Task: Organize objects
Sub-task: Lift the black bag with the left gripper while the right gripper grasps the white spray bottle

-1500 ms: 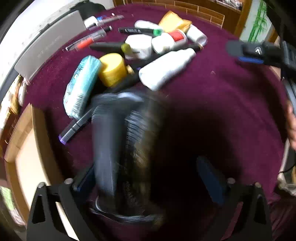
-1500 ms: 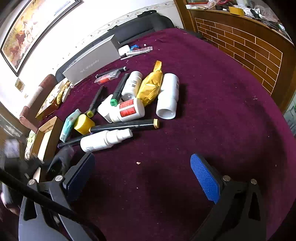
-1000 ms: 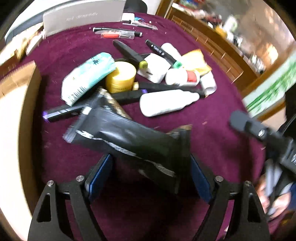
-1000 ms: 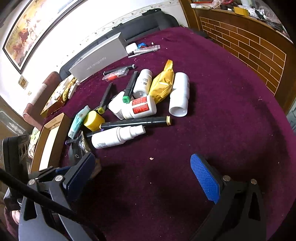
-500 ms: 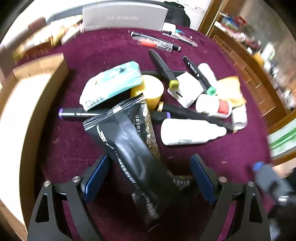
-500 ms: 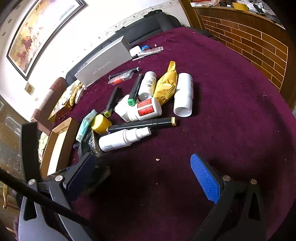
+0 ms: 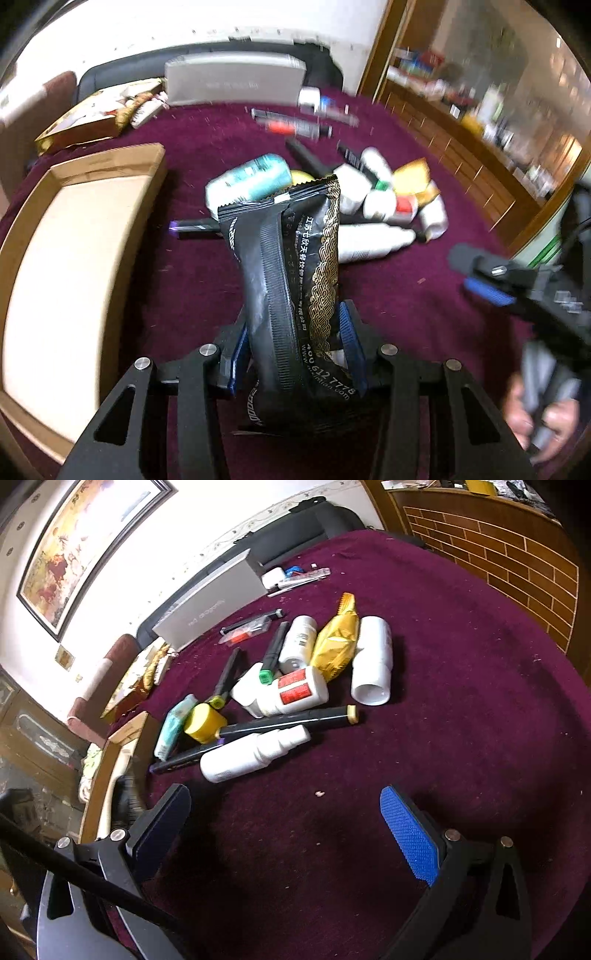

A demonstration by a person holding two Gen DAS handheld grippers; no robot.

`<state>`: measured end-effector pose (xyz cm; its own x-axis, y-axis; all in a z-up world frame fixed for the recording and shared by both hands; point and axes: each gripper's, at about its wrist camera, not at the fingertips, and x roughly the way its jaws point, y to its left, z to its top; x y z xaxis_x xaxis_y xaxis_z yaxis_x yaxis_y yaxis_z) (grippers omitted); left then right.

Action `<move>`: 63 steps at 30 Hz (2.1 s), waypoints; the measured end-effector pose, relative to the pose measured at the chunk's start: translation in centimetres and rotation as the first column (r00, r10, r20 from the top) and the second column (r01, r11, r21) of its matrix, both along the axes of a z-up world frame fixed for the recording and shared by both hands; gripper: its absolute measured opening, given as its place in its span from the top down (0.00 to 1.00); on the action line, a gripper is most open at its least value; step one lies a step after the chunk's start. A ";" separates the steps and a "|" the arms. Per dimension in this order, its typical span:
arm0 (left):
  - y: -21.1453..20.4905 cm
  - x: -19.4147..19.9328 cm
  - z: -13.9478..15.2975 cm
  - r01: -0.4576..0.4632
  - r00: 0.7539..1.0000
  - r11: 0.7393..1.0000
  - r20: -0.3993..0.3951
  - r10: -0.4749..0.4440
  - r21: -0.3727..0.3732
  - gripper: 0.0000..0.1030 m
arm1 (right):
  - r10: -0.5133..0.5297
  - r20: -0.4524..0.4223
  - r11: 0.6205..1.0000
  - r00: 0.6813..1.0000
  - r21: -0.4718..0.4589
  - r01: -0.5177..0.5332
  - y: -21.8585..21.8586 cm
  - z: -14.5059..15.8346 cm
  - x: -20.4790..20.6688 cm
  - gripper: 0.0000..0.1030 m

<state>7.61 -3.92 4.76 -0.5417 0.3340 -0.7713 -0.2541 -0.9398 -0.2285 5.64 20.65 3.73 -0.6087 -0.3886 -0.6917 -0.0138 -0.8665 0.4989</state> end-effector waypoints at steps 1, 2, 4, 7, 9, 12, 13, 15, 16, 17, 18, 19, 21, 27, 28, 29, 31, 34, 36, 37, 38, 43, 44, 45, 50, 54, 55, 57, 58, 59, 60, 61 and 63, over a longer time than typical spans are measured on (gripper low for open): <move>-0.9 0.4 0.7 -0.011 1.000 1.000 -0.015 0.012 0.026 0.62 | -0.001 -0.006 1.000 1.000 -0.017 0.001 0.2 0.2 0.1 0.00; -1.7 0.9 1.4 -0.022 0.999 0.998 -0.027 0.023 0.051 0.62 | -0.004 -0.007 1.000 1.000 -0.030 0.004 0.3 0.3 0.2 0.00; -3.0 1.4 2.3 -0.031 0.999 0.995 -0.041 0.035 0.091 0.62 | -0.007 -0.007 0.998 1.000 -0.063 0.007 0.7 0.7 0.4 0.00; -4.5 3.0 3.6 -0.039 0.996 0.991 -0.077 0.050 0.131 0.62 | -0.004 -0.010 0.995 1.000 -0.097 0.003 1.0 1.3 0.4 0.00; -5.4 3.8 3.9 -0.034 0.994 0.989 -0.096 0.048 0.142 0.62 | -0.010 -0.004 0.996 1.000 -0.092 0.010 0.7 1.7 0.1 0.00; -6.1 4.5 3.9 -0.019 0.994 0.988 -0.106 0.035 0.156 0.62 | -0.016 0.019 0.997 1.000 -0.071 0.017 -0.2 1.7 -0.6 0.01; -6.2 4.7 3.8 -0.016 0.993 0.988 -0.111 0.033 0.153 0.62 | -0.011 0.028 0.997 1.000 -0.076 0.013 -0.5 1.5 -0.7 0.06; -6.8 4.8 3.5 -0.009 0.993 0.988 -0.116 0.027 0.153 0.62 | 0.010 0.068 0.994 0.998 -0.108 -0.002 -1.5 0.8 -1.5 0.12; -7.1 4.8 3.4 -0.005 0.992 0.987 -0.121 0.025 0.162 0.62 | 0.023 0.104 0.991 0.994 -0.131 -0.009 -2.2 0.1 -2.1 0.17; -7.3 4.9 3.2 -0.002 0.992 0.987 -0.127 0.023 0.163 0.62 | 0.028 0.128 0.990 0.991 -0.140 -0.010 -2.7 -0.4 -2.5 0.22; -7.6 4.9 3.2 -0.003 0.990 0.987 -0.139 0.025 0.160 0.62 | 0.027 0.153 0.990 0.988 -0.142 -0.005 -3.1 -0.9 -3.0 0.24; -7.8 5.0 3.1 -0.004 0.988 0.988 -0.149 0.028 0.156 0.62 | 0.016 0.185 0.991 0.983 -0.133 0.009 -3.5 -1.6 -3.7 0.28; -8.4 5.0 2.8 -0.002 0.986 0.987 -0.163 0.029 0.159 0.62 | -0.026 0.236 0.990 0.971 -0.125 0.057 -3.8 -2.7 -5.1 0.32; -9.7 4.5 2.1 0.021 0.983 0.985 -0.183 0.010 0.169 0.62 | -0.126 0.276 0.991 0.953 -0.019 0.136 -5.3 -2.2 -7.6 0.46; -9.7 4.4 2.0 0.026 0.982 0.985 -0.187 0.007 0.171 0.62 | -0.140 0.271 0.990 0.952 0.004 0.144 -5.8 -2.3 -7.9 0.46; -9.8 4.2 1.9 0.037 0.981 0.983 -0.195 -0.001 0.179 0.62 | -0.152 0.265 0.988 0.952 0.031 0.149 -6.1 -2.0 -8.0 0.47; -9.7 3.9 1.7 0.054 0.979 0.981 -0.203 -0.016 0.188 0.62 | -0.160 0.233 0.986 0.959 0.083 0.144 -7.3 -1.4 -8.1 0.55; -8.8 3.2 1.3 0.088 0.979 0.978 -0.198 -0.050 0.189 0.62 | -0.154 0.191 0.973 0.969 0.202 0.115 -9.4 -0.7 -8.0 0.57; -8.2 3.0 1.0 0.105 0.980 0.977 -0.188 -0.070 0.184 0.62 | -0.121 0.182 0.959 0.976 0.276 0.067 -10.8 -0.8 -8.0 0.57; -7.9 3.0 1.0 0.108 0.980 0.978 -0.187 -0.073 0.181 0.62 | -0.085 0.207 0.954 0.975 0.299 0.019 -11.7 -1.3 -8.2 0.58; -7.8 3.2 1.1 0.107 0.980 0.978 -0.187 -0.073 0.181 0.62 | -0.061 0.231 0.943 0.971 0.332 -0.020 -12.5 -2.0 -8.4 0.59; -8.1 3.8 1.3 0.078 0.982 0.981 -0.185 -0.044 0.179 0.62 | -0.073 0.188 0.942 0.979 0.336 0.006 -12.3 -2.0 -8.3 0.62; -8.2 3.9 1.3 0.069 0.982 0.982 -0.183 -0.036 0.177 0.62 | -0.070 0.185 0.949 0.980 0.314 0.009 -11.9 -2.0 -8.2 0.62; -8.2 3.9 1.3 0.063 0.983 0.983 -0.178 -0.031 0.174 0.62 | -0.065 0.183 0.957 0.981 0.290 0.009 -11.5 -2.0 -8.2 0.62; -7.1 4.5 1.7 0.071 0.984 0.985 -0.173 -0.043 0.155 0.62 | -0.038 0.197 0.982 0.980 0.191 -0.001 -10.2 -1.9 -8.1 0.62; -6.6 5.2 2.0 0.078 0.981 0.987 -0.189 -0.051 0.138 0.62 | -0.016 0.198 0.983 0.980 0.181 -0.021 -10.7 -2.1 -8.6 0.66; -6.6 5.3 2.1 0.077 0.980 0.988 -0.191 -0.051 0.133 0.62 | -0.020 0.185 0.977 0.983 0.210 -0.020 -10.7 -2.1 -8.3 0.70; -6.6 5.4 2.3 0.073 0.980 0.989 -0.193 -0.047 0.125 0.62 | -0.023 0.158 0.966 0.987 0.258 -0.019 -10.7 -2.0 -7.8 0.72; -6.7 5.4 2.3 0.070 0.980 0.990 -0.194 -0.045 0.124 0.62 | -0.020 0.144 0.961 0.989 0.275 -0.020 -10.7 -1.9 -7.5 0.74; -6.7 5.4 2.3 0.067 0.980 0.991 -0.194 -0.043 0.120 0.62 | -0.015 0.136 0.962 0.991 0.273 -0.023 -10.5 -1.8 -7.2 0.74; -6.6 5.5 2.3 0.063 0.981 0.991 -0.190 -0.040 0.116 0.62 | -0.011 0.130 0.964 0.991 0.265 -0.025 -10.3 -1.8 -7.0 0.74; -6.7 5.3 2.3 0.063 0.981 0.991 -0.188 -0.041 0.115 0.62 | -0.008 0.123 0.966 0.992 0.257 -0.024 -9.9 -1.7 -6.6 0.74; -6.4 5.4 2.2 0.066 0.982 0.992 -0.185 -0.044 0.112 0.62 | -0.008 0.102 0.971 0.995 0.238 -0.017 -9.1 -1.2 -5.6 0.74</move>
